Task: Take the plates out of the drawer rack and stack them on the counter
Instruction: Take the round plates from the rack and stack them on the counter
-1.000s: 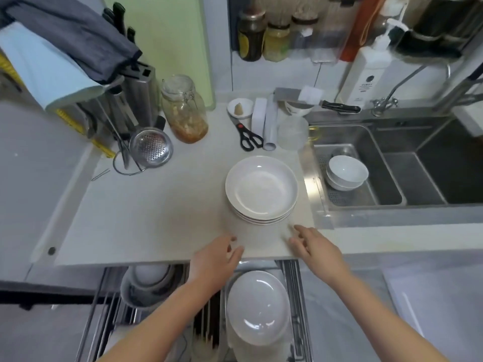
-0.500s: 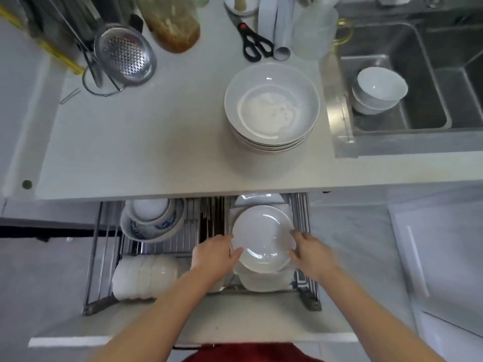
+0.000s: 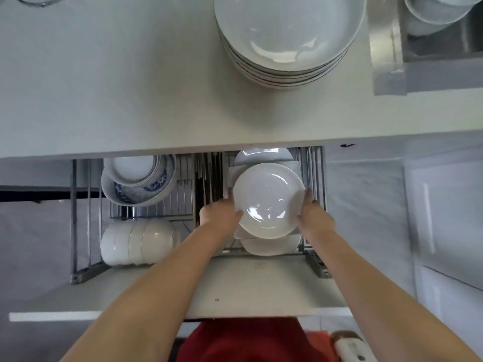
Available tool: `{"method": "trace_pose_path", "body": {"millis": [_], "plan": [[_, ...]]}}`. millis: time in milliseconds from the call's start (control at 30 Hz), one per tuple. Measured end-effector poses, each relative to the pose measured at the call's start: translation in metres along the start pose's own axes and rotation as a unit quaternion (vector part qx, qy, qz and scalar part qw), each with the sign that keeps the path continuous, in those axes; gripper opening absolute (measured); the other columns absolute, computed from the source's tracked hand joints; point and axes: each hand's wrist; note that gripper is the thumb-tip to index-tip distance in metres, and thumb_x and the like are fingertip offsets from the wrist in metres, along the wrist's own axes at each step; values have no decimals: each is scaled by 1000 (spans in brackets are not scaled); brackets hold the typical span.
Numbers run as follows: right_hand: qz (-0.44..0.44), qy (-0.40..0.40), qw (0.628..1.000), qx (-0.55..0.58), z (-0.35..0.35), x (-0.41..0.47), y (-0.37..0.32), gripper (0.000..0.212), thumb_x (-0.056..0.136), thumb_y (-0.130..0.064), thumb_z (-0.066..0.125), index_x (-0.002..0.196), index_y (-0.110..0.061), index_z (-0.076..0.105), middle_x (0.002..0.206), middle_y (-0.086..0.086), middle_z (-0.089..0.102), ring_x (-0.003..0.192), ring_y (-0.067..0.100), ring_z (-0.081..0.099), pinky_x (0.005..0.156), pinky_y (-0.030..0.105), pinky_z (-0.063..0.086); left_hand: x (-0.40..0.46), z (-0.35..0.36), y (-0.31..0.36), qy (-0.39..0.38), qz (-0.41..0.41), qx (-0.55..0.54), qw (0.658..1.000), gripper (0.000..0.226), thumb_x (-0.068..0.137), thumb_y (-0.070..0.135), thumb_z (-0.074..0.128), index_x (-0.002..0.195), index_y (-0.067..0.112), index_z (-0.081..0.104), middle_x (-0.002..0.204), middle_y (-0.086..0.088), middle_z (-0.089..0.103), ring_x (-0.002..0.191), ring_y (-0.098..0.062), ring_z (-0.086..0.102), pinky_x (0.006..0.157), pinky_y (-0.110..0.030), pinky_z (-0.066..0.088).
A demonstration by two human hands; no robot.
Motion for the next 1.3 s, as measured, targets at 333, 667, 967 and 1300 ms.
{"method": "trace_pose_path", "body": {"millis": [333, 667, 967, 1300], "plan": [[21, 28, 997, 71, 8, 9, -8, 54, 86, 1, 52, 134, 2, 29, 126, 21, 51, 107, 36, 61, 84, 43, 50, 7, 8, 10, 7, -26, -58, 998, 60, 92, 5, 42, 147, 8, 18, 99, -18, 66, 83, -36, 64, 58, -37, 44], [15, 70, 995, 73, -23, -21, 5, 44, 88, 0, 43, 131, -4, 33, 113, 18, 63, 101, 36, 62, 79, 42, 49, -31, -26, 18, 13, -9, -96, 995, 45, 94, 8, 38, 138, 10, 30, 101, -16, 65, 83, -32, 62, 64, -38, 47], [-20, 97, 986, 134, -69, -82, 16, 30, 85, -1, 42, 115, -4, 40, 104, 20, 66, 96, 37, 63, 78, 40, 49, -84, -74, 21, 43, 26, -127, 991, 38, 94, 11, 38, 132, 14, 38, 97, -9, 66, 82, -27, 64, 67, -35, 51], [-94, 165, 966, 177, -135, -159, 24, 26, 84, -8, 43, 109, -14, 44, 85, 11, 67, 75, 36, 67, 67, 44, 58, -148, -134, 15, 82, 83, -169, 979, 41, 91, 20, 42, 131, 20, 43, 106, 0, 67, 82, -20, 66, 77, -37, 56]]}}
Point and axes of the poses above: each hand's wrist, its own x-axis towards the middle knuckle, its own z-axis out of the palm, y = z × x
